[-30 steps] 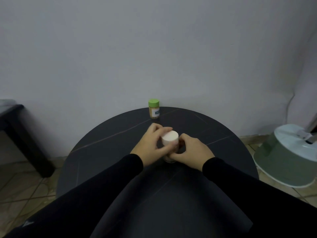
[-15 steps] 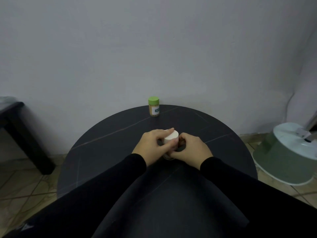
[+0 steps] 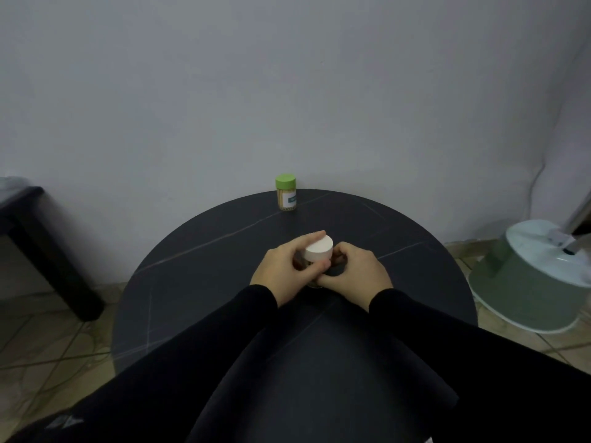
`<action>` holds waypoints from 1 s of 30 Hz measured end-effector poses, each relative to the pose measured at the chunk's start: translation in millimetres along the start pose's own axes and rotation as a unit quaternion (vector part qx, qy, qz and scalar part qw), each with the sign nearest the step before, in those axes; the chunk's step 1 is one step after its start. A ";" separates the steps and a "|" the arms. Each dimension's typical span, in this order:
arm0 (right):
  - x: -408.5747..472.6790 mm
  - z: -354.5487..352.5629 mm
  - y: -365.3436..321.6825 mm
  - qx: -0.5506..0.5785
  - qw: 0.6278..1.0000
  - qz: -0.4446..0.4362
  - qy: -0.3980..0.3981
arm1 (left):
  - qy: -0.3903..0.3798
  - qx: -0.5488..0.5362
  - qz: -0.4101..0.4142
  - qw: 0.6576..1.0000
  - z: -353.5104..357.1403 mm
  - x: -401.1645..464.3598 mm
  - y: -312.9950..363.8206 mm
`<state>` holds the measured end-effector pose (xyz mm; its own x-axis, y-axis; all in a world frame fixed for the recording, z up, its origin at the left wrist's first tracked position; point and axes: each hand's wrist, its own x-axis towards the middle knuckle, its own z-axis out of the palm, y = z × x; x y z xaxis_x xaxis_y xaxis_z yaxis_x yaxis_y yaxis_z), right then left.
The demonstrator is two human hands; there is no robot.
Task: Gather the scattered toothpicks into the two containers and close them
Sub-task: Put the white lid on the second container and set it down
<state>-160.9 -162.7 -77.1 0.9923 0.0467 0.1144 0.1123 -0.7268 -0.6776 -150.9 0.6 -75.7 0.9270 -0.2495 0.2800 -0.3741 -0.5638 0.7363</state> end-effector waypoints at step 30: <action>116.7 37.8 -32.6 0.108 0.994 0.015 0.027 | 0.223 -0.110 -0.190 0.950 -15.4 66.8 -59.5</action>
<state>-46.9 -107.7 -69.1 0.9919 -0.0142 0.1261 0.0963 -0.5631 -0.8207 -66.3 29.6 -91.4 0.9308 0.3259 0.1656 -0.0412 -0.3567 0.9333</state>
